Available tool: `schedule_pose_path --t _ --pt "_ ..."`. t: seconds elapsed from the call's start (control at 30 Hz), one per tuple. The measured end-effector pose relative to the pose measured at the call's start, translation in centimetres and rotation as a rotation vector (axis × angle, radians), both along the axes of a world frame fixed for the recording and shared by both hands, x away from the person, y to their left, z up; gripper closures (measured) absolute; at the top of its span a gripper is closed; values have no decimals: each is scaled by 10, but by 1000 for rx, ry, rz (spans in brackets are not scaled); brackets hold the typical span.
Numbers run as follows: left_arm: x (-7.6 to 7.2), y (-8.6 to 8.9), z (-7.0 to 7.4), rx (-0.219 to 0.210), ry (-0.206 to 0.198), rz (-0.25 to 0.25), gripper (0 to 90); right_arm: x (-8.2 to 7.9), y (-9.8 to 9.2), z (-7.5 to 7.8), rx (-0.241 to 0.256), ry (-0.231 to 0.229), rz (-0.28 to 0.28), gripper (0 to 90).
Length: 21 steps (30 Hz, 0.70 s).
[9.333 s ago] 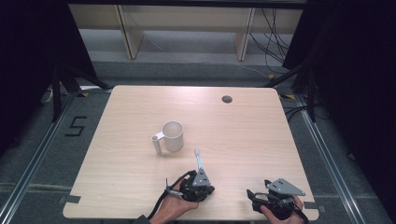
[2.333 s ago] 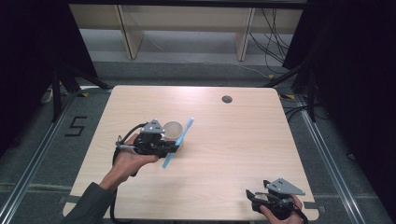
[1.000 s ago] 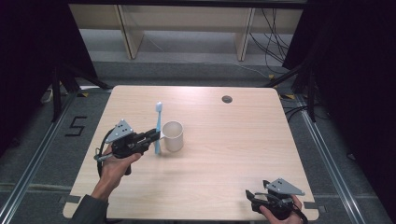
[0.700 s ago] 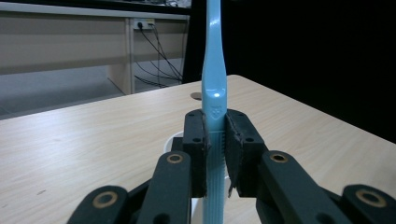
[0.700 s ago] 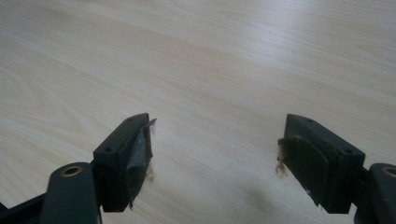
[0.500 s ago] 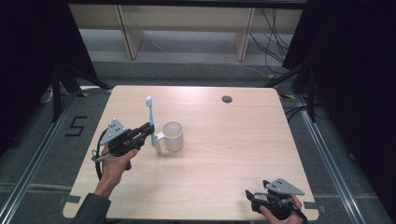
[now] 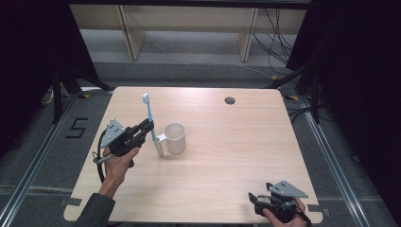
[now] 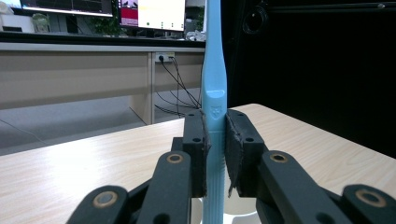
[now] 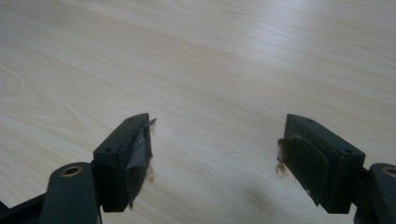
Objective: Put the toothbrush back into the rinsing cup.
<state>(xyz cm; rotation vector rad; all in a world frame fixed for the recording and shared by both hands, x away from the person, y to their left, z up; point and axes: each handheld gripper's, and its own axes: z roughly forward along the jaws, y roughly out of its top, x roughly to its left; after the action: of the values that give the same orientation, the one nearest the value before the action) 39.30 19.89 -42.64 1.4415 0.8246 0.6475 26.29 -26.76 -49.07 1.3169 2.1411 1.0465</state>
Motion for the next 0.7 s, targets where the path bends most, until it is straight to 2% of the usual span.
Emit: schedule_pose_path --t 0.13,0.2,0.33,0.4,0.47,0.5,0.7 --pt "2 -3 -2 -12 -7 -2 785 0 0 0 0 0 -1 253" --pt "2 -3 -3 -4 -10 0 785 0 0 0 5 0 -2 252" --pt "4 -4 -6 2 -7 0 785 0 0 0 1 0 -1 253" --pt "5 -5 -7 -10 -7 0 785 0 0 0 4 -4 -5 253" --pt "5 -5 -9 -2 -8 3 785 -1 1 0 11 12 -5 253" --pt "5 -6 -10 -1 -5 3 785 0 0 0 0 1 0 253" --pt "6 -4 -17 -14 2 10 784 0 0 0 1 0 0 253"
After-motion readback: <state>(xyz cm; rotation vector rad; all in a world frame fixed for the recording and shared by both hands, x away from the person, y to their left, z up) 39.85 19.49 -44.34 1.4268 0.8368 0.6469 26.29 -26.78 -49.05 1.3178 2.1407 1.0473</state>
